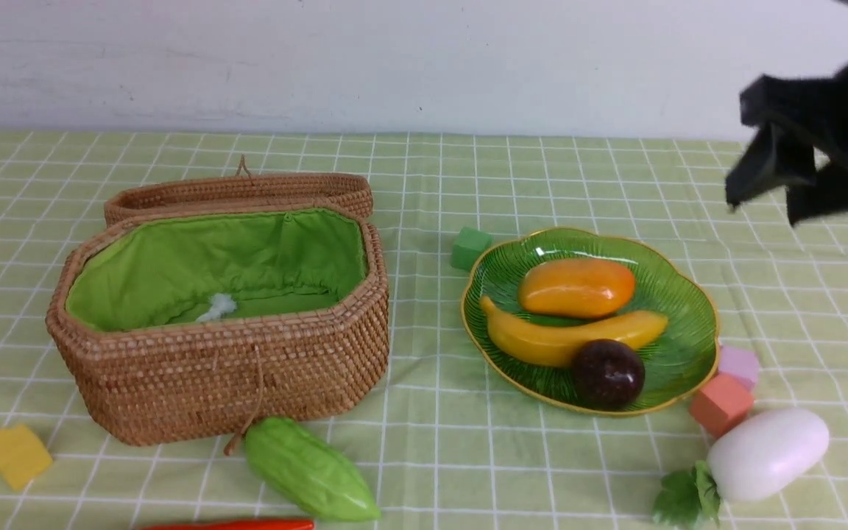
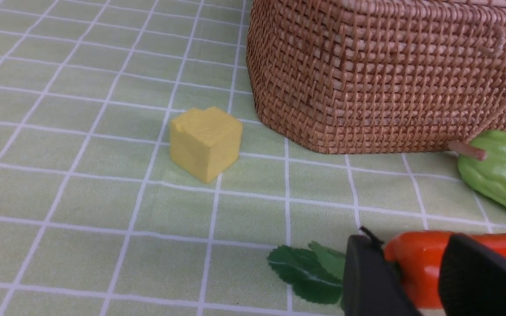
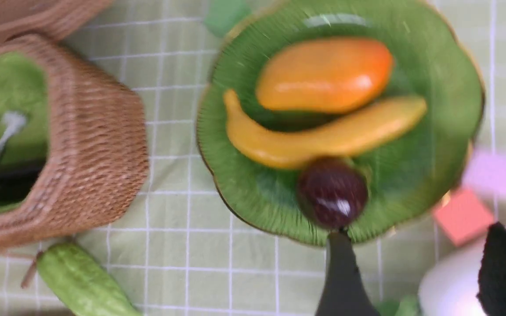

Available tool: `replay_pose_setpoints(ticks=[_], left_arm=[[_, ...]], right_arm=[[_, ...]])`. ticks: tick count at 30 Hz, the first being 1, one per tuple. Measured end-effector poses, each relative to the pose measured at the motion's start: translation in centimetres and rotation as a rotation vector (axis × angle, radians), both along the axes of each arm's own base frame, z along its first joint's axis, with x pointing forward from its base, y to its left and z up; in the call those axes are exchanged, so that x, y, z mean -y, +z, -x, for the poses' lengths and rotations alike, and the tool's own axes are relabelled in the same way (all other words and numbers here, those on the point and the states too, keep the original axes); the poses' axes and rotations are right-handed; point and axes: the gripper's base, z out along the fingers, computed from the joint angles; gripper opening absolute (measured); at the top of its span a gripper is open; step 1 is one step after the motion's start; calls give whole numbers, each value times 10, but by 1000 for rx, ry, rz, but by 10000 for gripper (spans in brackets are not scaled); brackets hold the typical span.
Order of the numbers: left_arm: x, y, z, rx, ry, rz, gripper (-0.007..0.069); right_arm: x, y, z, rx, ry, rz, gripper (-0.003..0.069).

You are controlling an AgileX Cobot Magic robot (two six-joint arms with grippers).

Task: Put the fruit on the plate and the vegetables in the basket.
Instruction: Take a daikon with your right arm and place it on the basket on the left.

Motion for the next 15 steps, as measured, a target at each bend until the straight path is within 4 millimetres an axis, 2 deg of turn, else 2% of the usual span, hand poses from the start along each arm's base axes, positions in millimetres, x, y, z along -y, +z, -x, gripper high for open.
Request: replay_pose_setpoints(ticks=[7,11,15], left_arm=[[0,0,0,0,0,0,239],[0,0,0,0,0,0,239],[0,0,0,0,0,0,239]], right_arm=[[17,-87,14,-234,-318,-98,464],[20,-118,10,-281,-435,-122,512],[22,-135,4,-324,-503,-110,531]])
